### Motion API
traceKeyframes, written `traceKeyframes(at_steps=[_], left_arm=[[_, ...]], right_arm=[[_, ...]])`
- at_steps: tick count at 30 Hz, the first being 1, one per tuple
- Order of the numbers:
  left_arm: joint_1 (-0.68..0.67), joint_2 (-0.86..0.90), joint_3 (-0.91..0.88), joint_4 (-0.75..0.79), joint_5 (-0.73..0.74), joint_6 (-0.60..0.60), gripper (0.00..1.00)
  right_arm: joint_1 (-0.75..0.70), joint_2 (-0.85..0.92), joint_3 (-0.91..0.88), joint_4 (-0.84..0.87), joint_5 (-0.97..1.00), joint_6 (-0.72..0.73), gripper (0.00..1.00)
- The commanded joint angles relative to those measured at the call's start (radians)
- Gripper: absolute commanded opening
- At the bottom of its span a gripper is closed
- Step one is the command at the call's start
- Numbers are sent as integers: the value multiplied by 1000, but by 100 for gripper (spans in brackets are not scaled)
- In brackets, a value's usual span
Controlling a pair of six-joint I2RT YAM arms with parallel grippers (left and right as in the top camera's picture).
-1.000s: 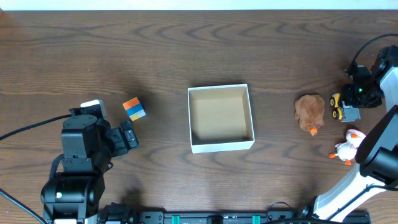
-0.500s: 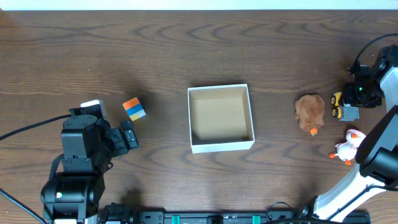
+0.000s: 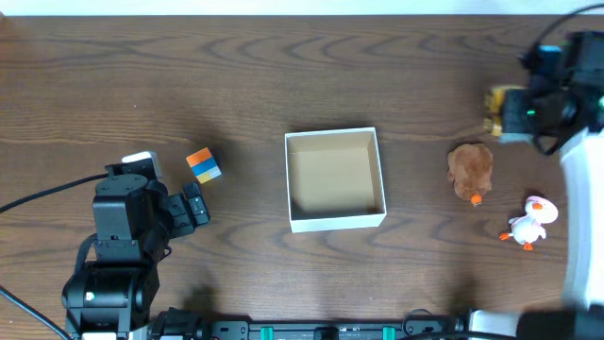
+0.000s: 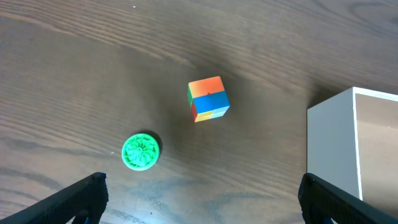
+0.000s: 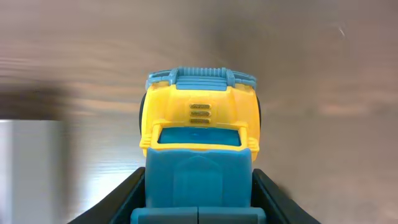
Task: Pack container
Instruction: 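Lift the truck with right gripper and lower it into the white box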
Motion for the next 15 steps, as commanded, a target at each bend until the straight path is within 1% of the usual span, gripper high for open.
traceKeyframes(at_steps=[1, 2, 4, 6, 8, 12, 15], left_arm=[[5, 1, 25, -3, -1, -10, 98], [5, 1, 25, -3, -1, -10, 98], [5, 1, 25, -3, -1, -10, 98], [5, 1, 25, -4, -1, -10, 98], [5, 1, 25, -5, -1, -10, 98], [5, 1, 24, -14, -1, -10, 98], [5, 1, 23, -19, -1, -10, 98]], right_arm=[[173, -85, 13, -10, 0, 185, 8], [243, -105, 13, -3, 11, 241, 9], [354, -123, 13, 9, 44, 332, 9], [460, -122, 13, 14, 99, 439, 12], [546, -105, 12, 11, 150, 525, 12], [659, -31, 12, 7, 161, 618, 8], [708, 48, 12, -4, 161, 633, 8]])
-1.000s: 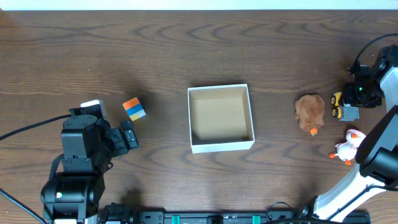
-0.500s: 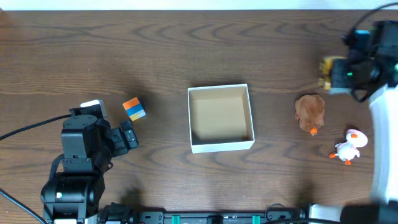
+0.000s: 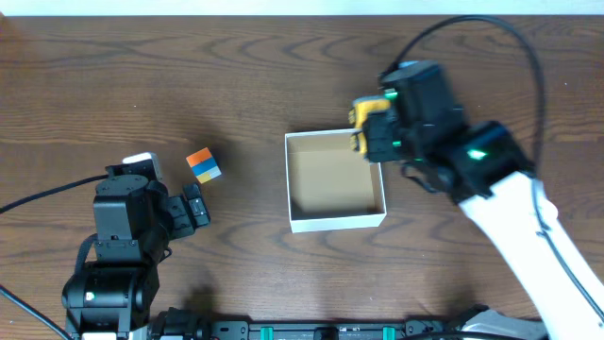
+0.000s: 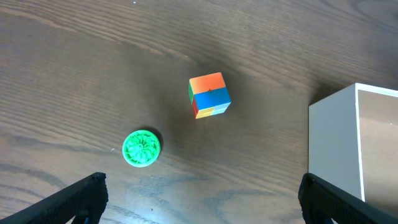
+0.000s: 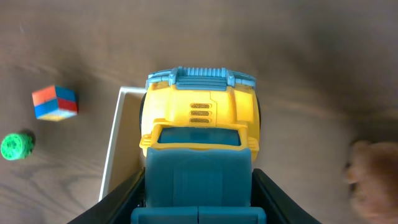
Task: Pack container
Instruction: 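Lift the truck with right gripper and lower it into the white box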
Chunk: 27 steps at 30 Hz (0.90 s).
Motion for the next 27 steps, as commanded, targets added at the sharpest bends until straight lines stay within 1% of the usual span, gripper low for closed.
traceKeyframes(at_steps=[1, 6, 13, 17, 21, 25, 27], left_arm=[[5, 1, 23, -4, -1, -10, 98], [5, 1, 22, -4, -1, -10, 98], [5, 1, 22, -3, -1, -10, 98], [5, 1, 22, -3, -1, -10, 98], [5, 1, 22, -7, -2, -10, 98], [5, 1, 22, -11, -1, -10, 98], [5, 1, 22, -14, -2, -10, 98]], right_arm=[[46, 94, 10, -16, 43, 104, 7], [56, 239, 10, -65, 42, 156, 5], [43, 408, 10, -53, 29, 154, 5], [34, 468, 10, -32, 29, 154, 6], [9, 521, 10, -16, 32, 155, 10], [-26, 555, 10, -3, 19, 154, 10], [-41, 555, 10, -4, 16, 150, 12]])
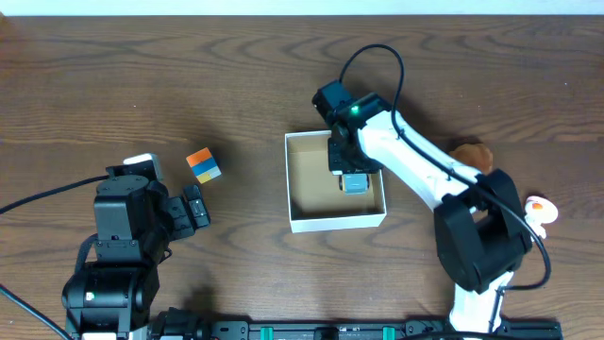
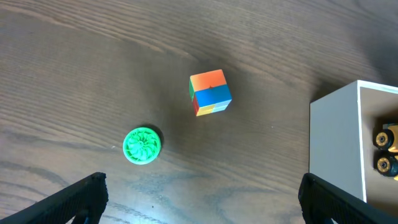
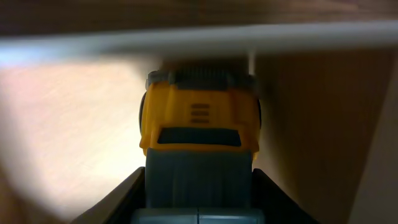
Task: Pack container
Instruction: 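Lift the truck with right gripper and lower it into the white box, then open right gripper and withdraw it from the box, then move right gripper to the brown plush bear and grasp it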
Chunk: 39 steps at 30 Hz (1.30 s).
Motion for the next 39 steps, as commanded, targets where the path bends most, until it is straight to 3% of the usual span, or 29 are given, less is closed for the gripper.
traceKeyframes(at_steps=[1, 6, 11, 20, 22, 29, 32, 39], left_arm=[[5, 1, 22, -8, -2, -10, 98], [5, 1, 22, -10, -2, -10, 98], [5, 1, 22, -10, -1, -10, 98], [5, 1, 22, -10, -2, -10, 98], [5, 1, 22, -10, -1, -10, 98], [5, 1, 22, -10, -2, -10, 98], [5, 1, 22, -10, -2, -10, 98], [5, 1, 22, -11, -1, -10, 98]], right_arm=[[-34, 5, 11, 2, 0, 11, 17], [-40, 5, 11, -5, -8, 8, 57], [-27, 5, 11, -5, -11, 8, 68], [-16, -72, 106, -52, -4, -66, 78], [-31, -111, 167, -76, -3, -109, 98], [-175, -282, 349, -190, 80, -192, 99], [-301, -342, 346, -233, 104, -200, 99], [-583, -328, 214, -267, 15, -438, 99]])
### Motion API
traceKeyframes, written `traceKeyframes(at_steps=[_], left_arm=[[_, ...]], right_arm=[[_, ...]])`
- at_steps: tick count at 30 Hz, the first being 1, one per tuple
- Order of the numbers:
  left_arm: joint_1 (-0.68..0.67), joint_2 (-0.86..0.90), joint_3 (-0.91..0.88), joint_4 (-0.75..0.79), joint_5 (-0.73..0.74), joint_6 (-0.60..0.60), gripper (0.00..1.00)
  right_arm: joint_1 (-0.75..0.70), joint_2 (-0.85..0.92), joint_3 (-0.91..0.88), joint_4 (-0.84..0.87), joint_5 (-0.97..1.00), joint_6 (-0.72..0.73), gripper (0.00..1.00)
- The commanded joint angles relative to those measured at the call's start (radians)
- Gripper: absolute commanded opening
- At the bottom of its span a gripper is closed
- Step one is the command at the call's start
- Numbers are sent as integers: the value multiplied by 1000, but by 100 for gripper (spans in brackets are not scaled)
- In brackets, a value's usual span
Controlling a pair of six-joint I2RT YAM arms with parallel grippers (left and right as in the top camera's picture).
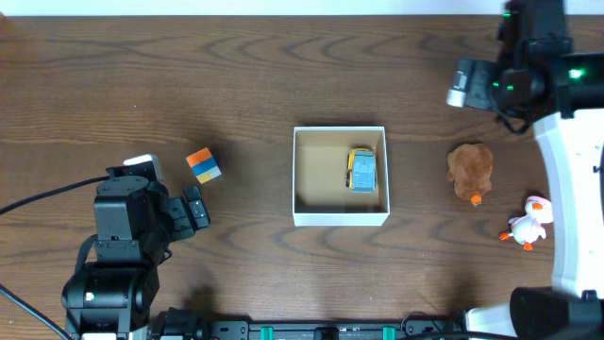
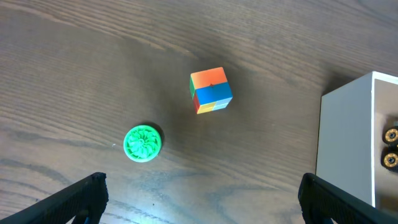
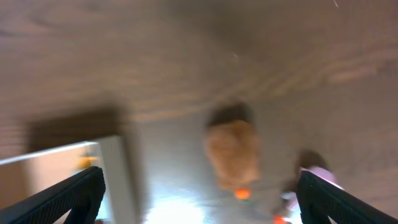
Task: Pack container
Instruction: 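Move right gripper to the brown plush bear and grasp it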
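A white open box (image 1: 341, 219) stands mid-table with a yellow and blue toy truck (image 1: 362, 170) lying in its right half. My right gripper (image 3: 198, 199) is open and high at the far right, above and behind a brown plush toy (image 1: 470, 170) (image 3: 232, 152). A white duck toy (image 1: 528, 223) lies right of the plush. My left gripper (image 2: 199, 198) is open over bare wood; a coloured cube (image 2: 211, 91) (image 1: 203, 164) and a green round piece (image 2: 142, 143) lie ahead of it. The box wall (image 2: 348, 143) shows at that view's right edge.
The table is dark brown wood. The left arm's base stands at the front left. The right wrist view is blurred by motion.
My right gripper has let go of the truck, which now lies in the box, and has moved from inside the box to the far right. The box sits slightly further right.
My right gripper held the truck at the far right of the table. Then it carried it over the box's back right corner, then down inside the box. Now the truck lies in the box and the gripper is open. The left arm stayed still.
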Motion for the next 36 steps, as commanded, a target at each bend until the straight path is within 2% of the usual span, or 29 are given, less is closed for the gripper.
traceKeyframes(at_steps=[1, 8, 12, 17, 19, 21, 23, 26, 30, 32, 36], left_arm=[[5, 1, 22, -3, -1, -10, 98], [5, 1, 22, -3, -1, -10, 98], [5, 1, 22, -3, -1, -10, 98], [5, 1, 22, -14, -1, -10, 98], [5, 1, 22, -18, -1, -10, 98], [5, 1, 22, -22, -1, -10, 98], [5, 1, 22, -23, -1, -10, 98], [5, 1, 22, -23, -1, -10, 98], [5, 1, 22, -22, -1, -10, 98], [5, 1, 22, -23, -1, -10, 98], [5, 1, 22, -23, -1, -10, 98]], right_arm=[[-80, 57, -121, 10, -30, -120, 99], [-143, 110, -454, 216, -37, -121, 99], [-143, 143, -600, 366, -46, -172, 99], [-143, 178, -663, 457, -49, -172, 98], [-142, 183, -664, 466, -50, -172, 92], [-142, 184, -664, 476, -50, -171, 82], [-142, 183, -664, 481, -50, -171, 68], [-142, 183, -664, 483, -50, -171, 38], [-140, 174, -661, 482, -54, -160, 18], [-135, 165, -651, 471, -59, -160, 10], [-116, 126, -611, 422, -76, -160, 5]])
